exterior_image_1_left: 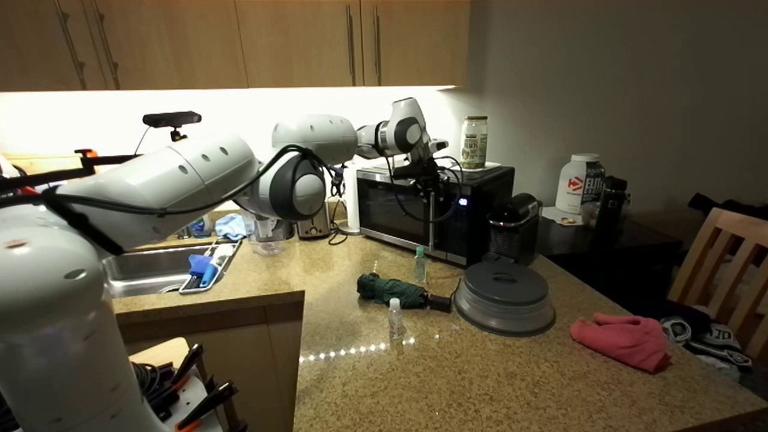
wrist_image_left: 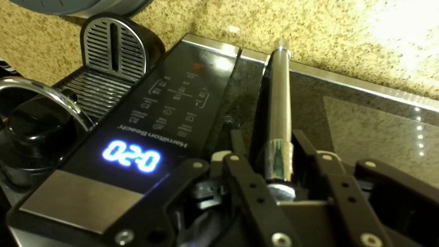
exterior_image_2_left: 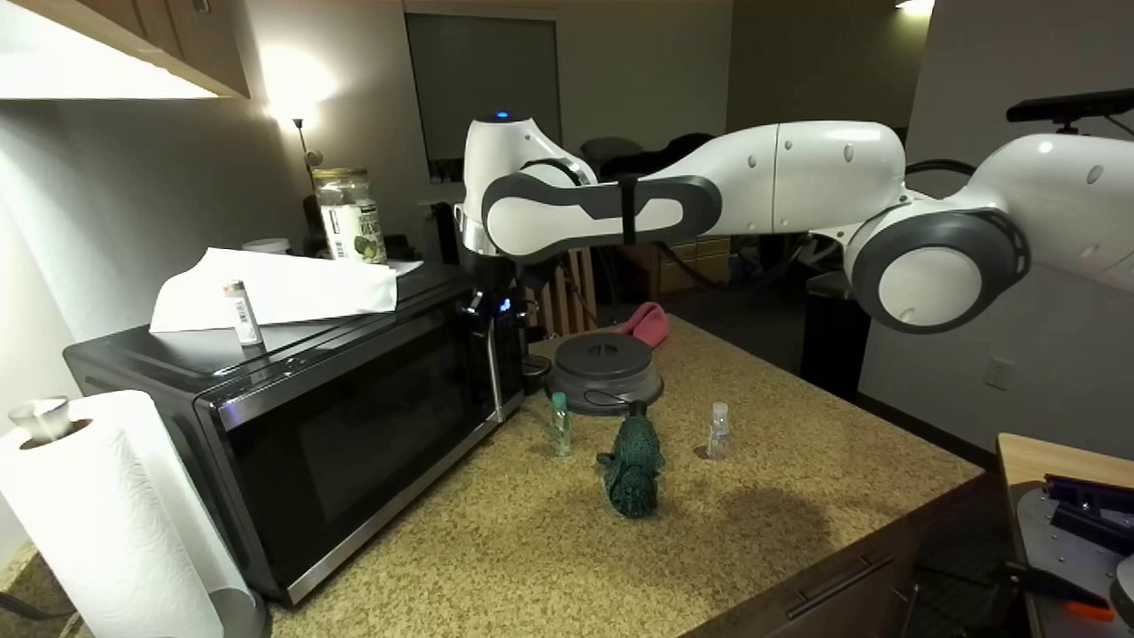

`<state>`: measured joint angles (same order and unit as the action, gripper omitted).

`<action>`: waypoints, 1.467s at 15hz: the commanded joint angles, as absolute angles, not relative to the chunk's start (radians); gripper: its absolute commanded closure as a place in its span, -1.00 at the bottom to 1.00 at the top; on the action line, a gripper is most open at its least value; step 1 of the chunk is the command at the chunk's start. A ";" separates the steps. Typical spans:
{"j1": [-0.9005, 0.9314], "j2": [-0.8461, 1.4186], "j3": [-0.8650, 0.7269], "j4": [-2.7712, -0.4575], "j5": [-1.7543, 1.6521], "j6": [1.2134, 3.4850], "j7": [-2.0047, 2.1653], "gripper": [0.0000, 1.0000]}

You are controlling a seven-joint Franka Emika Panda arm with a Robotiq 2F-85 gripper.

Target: Open the microwave

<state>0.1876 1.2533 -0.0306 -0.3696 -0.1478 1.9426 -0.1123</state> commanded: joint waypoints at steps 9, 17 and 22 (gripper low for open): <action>0.184 1.205 -0.036 -0.425 -0.119 1.815 -0.113 0.80; 0.199 1.244 -0.030 -0.382 -0.123 1.781 -0.094 0.80; 0.225 1.271 -0.026 -0.358 -0.121 1.778 -0.043 0.80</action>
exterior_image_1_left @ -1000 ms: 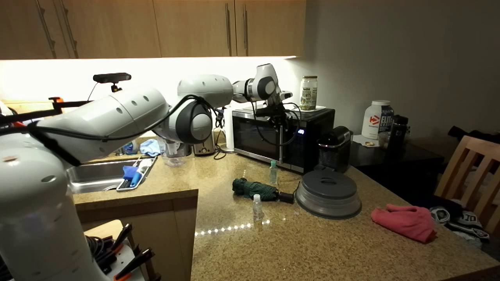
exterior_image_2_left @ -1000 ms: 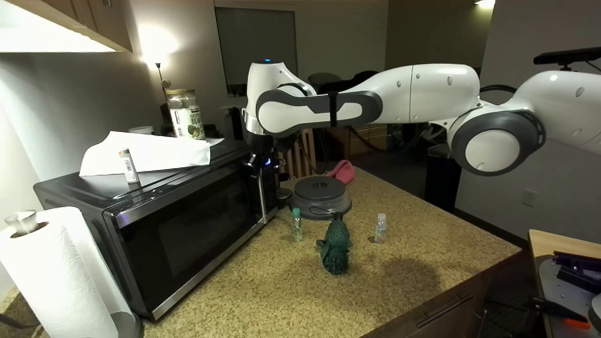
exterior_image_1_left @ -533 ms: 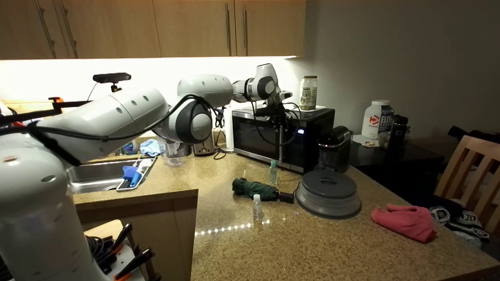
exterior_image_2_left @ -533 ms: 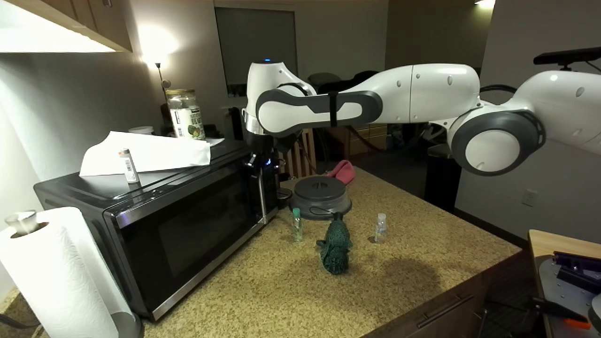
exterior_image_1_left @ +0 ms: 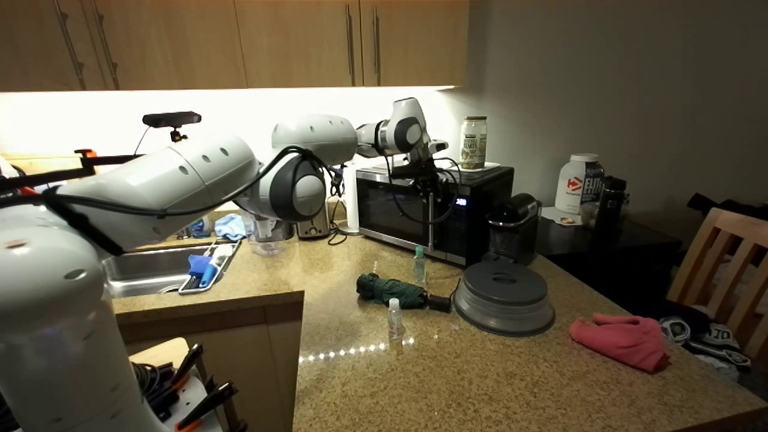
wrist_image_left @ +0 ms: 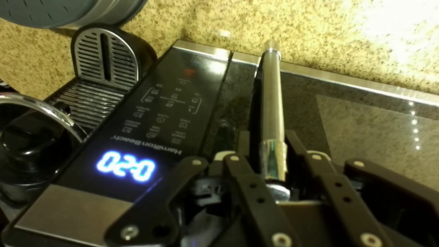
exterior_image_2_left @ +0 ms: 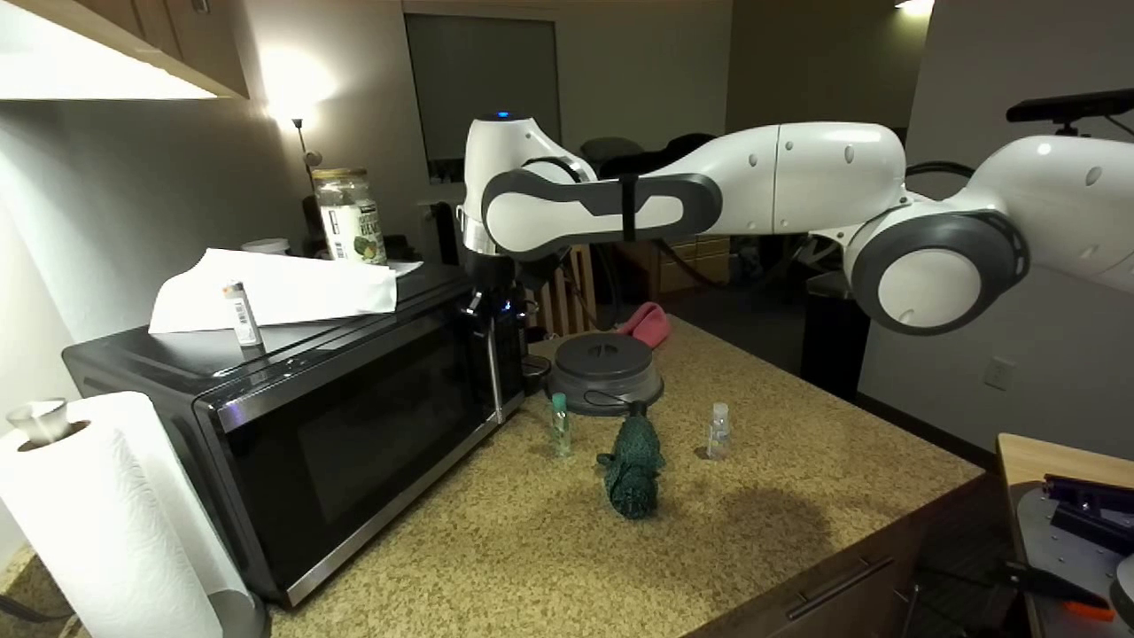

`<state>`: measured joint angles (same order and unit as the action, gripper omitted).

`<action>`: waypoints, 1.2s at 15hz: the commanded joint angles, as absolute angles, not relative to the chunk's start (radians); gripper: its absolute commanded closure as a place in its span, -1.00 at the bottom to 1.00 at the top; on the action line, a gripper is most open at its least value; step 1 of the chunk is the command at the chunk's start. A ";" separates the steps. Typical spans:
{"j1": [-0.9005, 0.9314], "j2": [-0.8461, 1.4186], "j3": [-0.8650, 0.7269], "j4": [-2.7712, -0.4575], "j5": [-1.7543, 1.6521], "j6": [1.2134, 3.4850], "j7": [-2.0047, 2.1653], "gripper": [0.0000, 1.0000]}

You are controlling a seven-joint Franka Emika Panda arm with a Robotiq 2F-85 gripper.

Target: Open the microwave

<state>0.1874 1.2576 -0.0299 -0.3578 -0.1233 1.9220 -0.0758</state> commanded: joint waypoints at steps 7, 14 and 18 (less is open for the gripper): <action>0.232 1.271 -0.026 -0.351 -0.115 1.753 -0.013 0.80; 0.275 1.262 -0.028 -0.336 -0.117 1.472 0.047 0.84; 0.298 1.249 -0.056 -0.358 -0.141 1.520 0.073 0.80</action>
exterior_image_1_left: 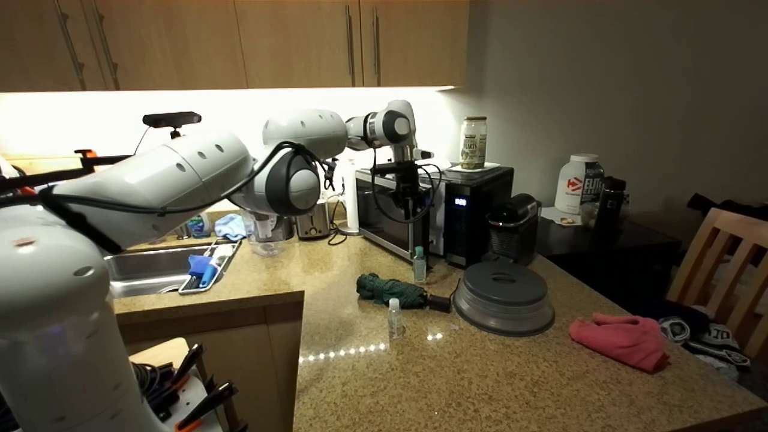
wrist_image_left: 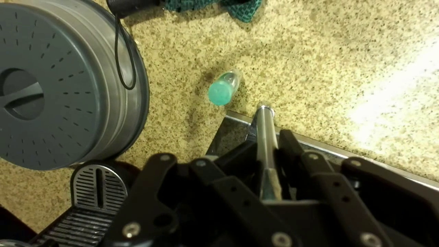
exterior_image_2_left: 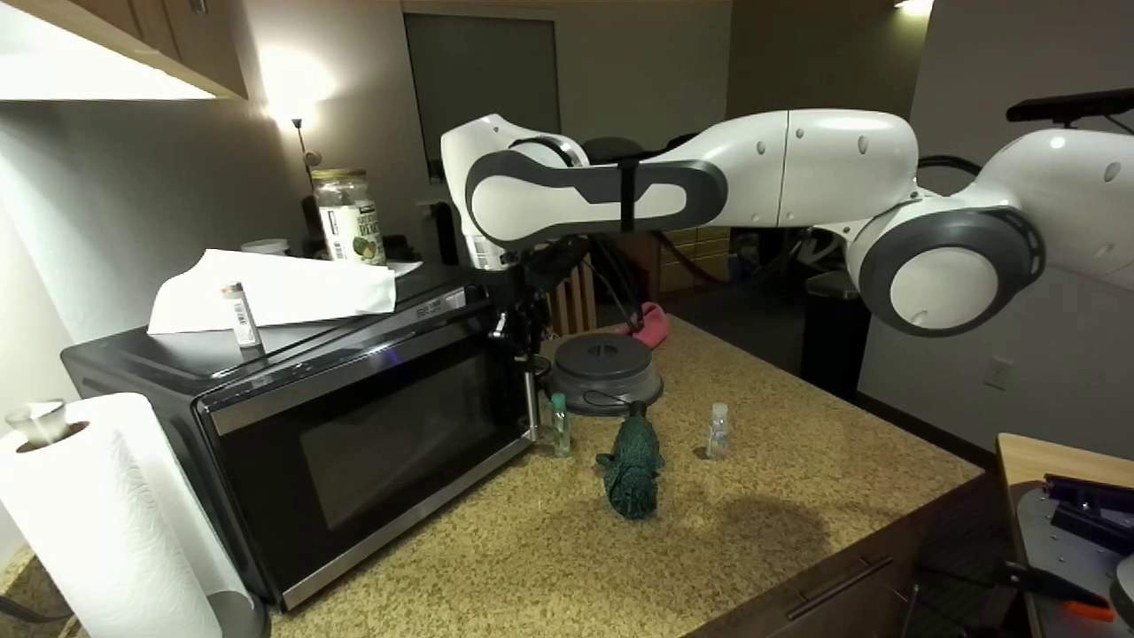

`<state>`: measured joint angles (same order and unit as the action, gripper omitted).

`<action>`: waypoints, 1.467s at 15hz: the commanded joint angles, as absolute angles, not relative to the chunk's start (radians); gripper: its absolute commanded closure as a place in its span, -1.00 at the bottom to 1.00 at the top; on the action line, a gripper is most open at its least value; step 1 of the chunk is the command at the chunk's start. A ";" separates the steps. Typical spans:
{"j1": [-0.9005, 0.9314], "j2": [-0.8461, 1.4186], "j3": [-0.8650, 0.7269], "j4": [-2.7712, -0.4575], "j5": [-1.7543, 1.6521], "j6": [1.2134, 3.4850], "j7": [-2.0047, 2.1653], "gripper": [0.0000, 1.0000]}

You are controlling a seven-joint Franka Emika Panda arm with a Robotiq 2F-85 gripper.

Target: Open the microwave

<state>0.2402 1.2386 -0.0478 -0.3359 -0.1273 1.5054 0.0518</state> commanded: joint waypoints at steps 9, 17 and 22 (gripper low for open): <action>0.283 1.229 -0.086 -0.361 -0.165 1.512 0.058 -0.01; 0.294 1.232 -0.092 -0.358 -0.168 1.514 0.088 -0.91; 0.300 1.234 -0.095 -0.357 -0.168 1.515 0.122 -1.00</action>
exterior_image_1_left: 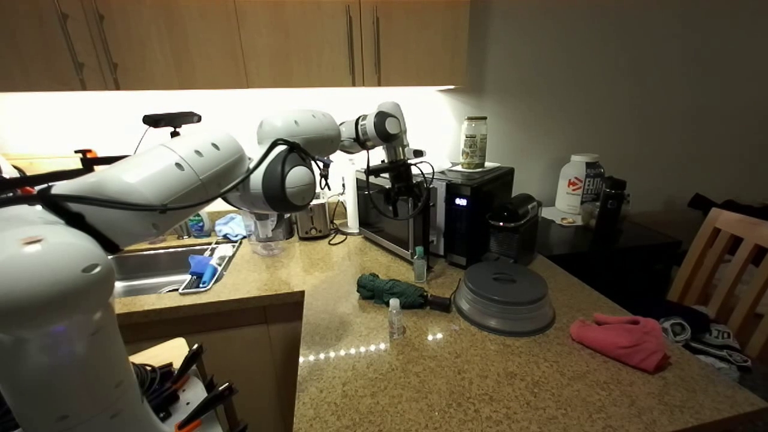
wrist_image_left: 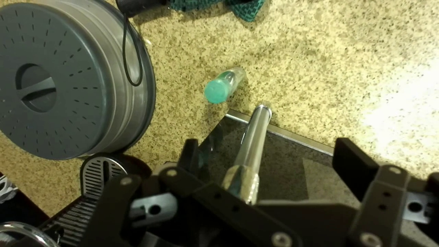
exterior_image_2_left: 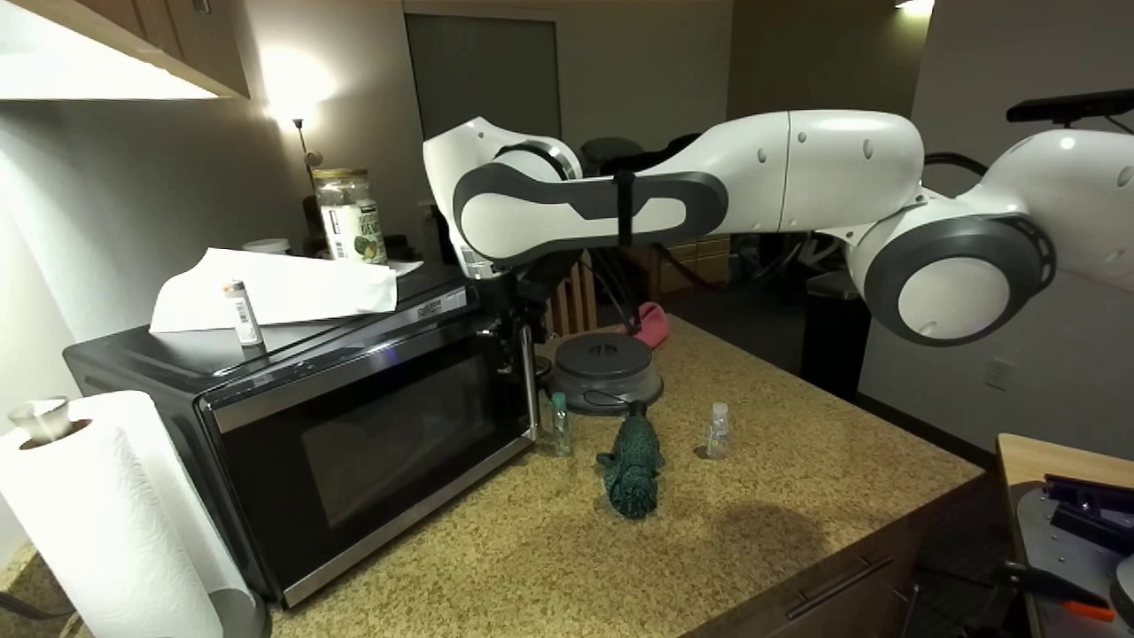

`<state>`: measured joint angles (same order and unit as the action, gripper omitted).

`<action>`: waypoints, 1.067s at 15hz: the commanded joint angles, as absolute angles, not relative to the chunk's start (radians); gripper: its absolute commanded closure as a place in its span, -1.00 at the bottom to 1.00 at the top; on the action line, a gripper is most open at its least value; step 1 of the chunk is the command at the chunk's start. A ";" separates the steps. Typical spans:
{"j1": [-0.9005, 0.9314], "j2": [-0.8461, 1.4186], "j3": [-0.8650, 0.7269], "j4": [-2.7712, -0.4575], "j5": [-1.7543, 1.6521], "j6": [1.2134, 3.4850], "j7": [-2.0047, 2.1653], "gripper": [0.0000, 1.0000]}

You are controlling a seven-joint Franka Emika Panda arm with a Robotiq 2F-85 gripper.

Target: Open the microwave

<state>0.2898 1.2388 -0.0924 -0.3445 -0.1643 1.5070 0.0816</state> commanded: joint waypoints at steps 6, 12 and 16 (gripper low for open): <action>0.292 1.204 -0.102 -0.350 -0.171 1.496 0.125 -1.00; 0.290 1.136 -0.110 -0.357 -0.179 1.443 0.105 -1.00; 0.283 1.116 -0.107 -0.362 -0.174 1.431 0.099 -1.00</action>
